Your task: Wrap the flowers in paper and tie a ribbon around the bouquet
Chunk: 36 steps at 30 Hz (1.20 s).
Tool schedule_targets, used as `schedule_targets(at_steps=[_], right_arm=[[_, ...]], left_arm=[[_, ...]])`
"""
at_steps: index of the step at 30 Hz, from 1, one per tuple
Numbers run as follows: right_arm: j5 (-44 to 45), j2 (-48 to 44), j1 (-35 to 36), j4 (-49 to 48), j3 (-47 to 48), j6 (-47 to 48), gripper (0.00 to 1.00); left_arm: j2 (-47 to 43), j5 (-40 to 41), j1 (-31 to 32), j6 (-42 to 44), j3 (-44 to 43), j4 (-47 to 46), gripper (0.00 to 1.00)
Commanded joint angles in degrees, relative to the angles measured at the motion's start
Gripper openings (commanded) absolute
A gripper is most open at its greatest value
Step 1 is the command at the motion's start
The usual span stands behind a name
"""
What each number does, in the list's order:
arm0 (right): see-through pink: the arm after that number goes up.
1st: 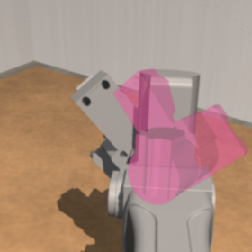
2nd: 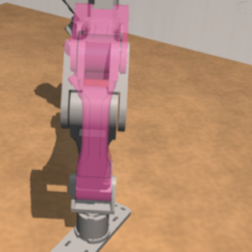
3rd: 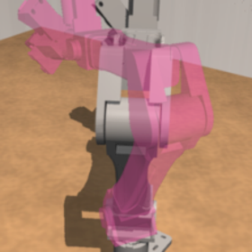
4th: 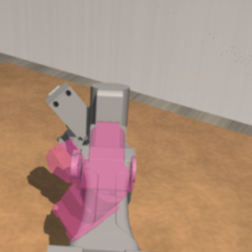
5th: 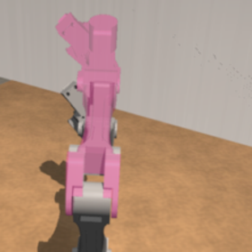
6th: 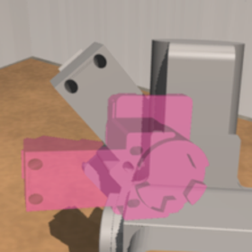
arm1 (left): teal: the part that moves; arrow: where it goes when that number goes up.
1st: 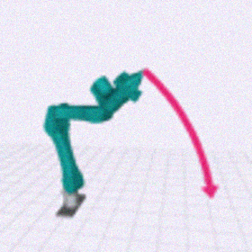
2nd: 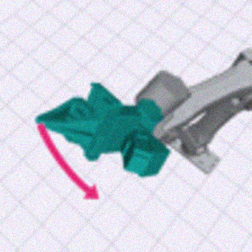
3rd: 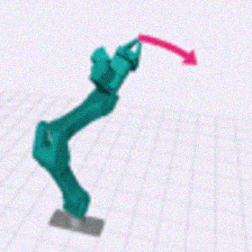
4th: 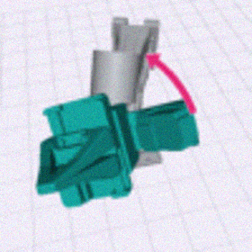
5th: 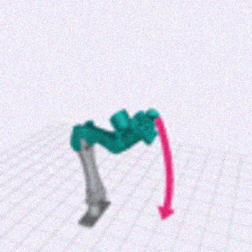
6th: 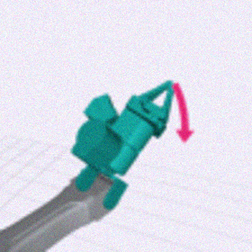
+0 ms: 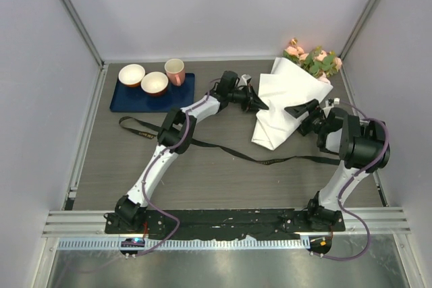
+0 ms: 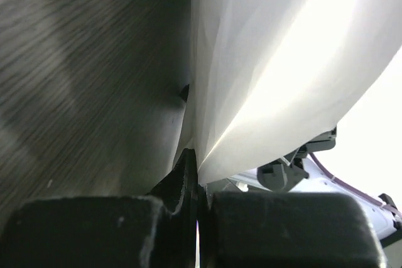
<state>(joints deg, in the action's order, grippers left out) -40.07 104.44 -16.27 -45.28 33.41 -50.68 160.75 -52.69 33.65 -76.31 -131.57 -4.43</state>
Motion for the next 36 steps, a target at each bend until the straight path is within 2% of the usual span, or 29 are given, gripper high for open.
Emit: schedule_targets(at_steps=[1,3,8,11,12,15,16,17,21,26,27,33,36], right_arm=[[1.1,5.2,0.8,-11.2,-0.6,-8.5,0.87],[1.3,6.7,1.2,-13.9,-0.1,-10.1,0.79],[3.6,9.4,1.9,-17.0,-0.4,-11.7,0.67],[4.4,11.3,2.0,-22.8,-0.9,-13.9,0.56],[4.6,11.8,1.9,-24.2,-0.9,-15.7,0.45],[4.0,13.4,2.0,-28.6,-0.6,-19.0,0.23],[3.9,13.5,2.0,-29.9,-0.8,-19.5,0.09],[3.6,13.5,2.0,-29.8,-0.9,-19.6,0.01],[2.2,10.7,2.6,-28.0,-1.9,-20.3,0.0],[3.4,2.8,4.0,-14.9,-3.9,-14.3,0.0],[3.7,0.4,4.3,-10.6,-4.1,-13.1,0.0],[4.6,-7.5,7.7,-2.1,-7.7,-9.6,0.0],[5.7,-10.8,8.8,-1.0,-10.2,-8.9,0.0]], left_arm=[[-0.8,-0.9,-0.3,-5.1,-1.5,-6.7,0.0],[-1.0,-0.9,-0.3,-5.1,-1.6,-6.6,0.0],[-1.2,-0.9,-0.3,-4.5,-1.7,-5.5,0.0],[-1.1,-0.9,-0.3,-4.2,-1.9,-5.1,0.0],[-1.1,-1.0,-0.3,-4.2,-2.0,-4.9,0.0],[-1.5,-1.3,-0.3,-3.6,-1.9,-4.3,0.0],[-1.8,-1.3,-0.4,-3.1,-1.8,-3.7,0.0],[-2.2,-1.4,-0.3,-1.8,-1.7,-2.3,0.0],[-5.5,-0.8,-0.3,0.1,2.7,-1.2,0.0],[-11.9,0.5,-0.3,4.2,9.1,2.0,0.0],[-12.9,0.6,-0.3,4.9,11.8,1.9,0.0],[-22.9,2.1,-0.1,7.6,24.8,1.6,0.0],[-26.6,2.8,-0.1,8.9,30.3,1.7,0.0]])
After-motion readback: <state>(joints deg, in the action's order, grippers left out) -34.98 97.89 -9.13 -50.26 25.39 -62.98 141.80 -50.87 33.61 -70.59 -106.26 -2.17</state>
